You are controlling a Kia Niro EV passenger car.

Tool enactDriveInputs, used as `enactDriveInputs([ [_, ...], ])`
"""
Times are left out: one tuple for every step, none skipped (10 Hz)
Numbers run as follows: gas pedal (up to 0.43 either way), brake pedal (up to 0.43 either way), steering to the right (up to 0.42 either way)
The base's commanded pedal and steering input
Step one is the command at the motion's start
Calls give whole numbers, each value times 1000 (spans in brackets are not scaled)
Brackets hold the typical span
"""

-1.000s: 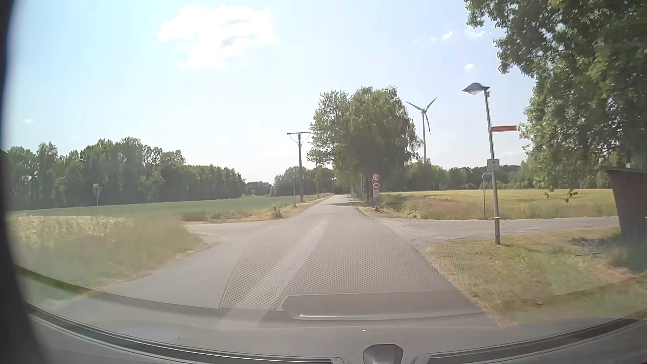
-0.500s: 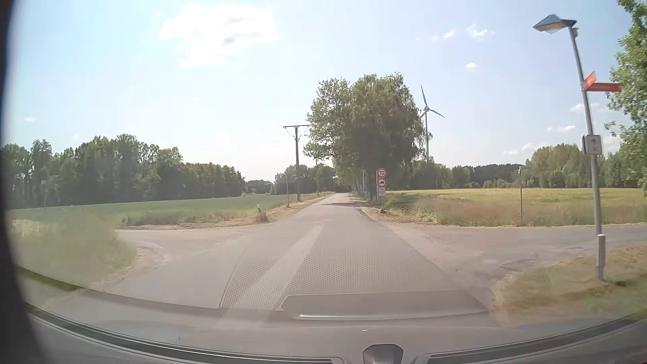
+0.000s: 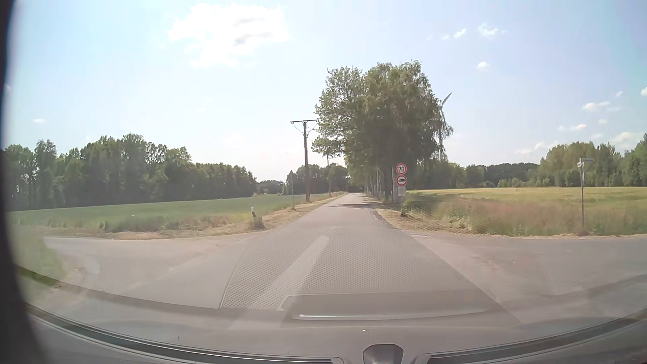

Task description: Follow the waypoints while adhering to traffic rules and regulations

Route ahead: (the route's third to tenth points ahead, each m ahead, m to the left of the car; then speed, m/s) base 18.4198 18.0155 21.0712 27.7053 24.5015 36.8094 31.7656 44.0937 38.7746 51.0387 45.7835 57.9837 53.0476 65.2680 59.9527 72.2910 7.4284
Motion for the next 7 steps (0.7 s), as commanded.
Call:
enactDriveInputs([
  [0, 293, -115],
  [0, 244, -136],
  [0, 49, -163],
  [0, 6, -185],
  [0, 6, -222],
  [8, 6, -257],
  [59, 6, -281],
])
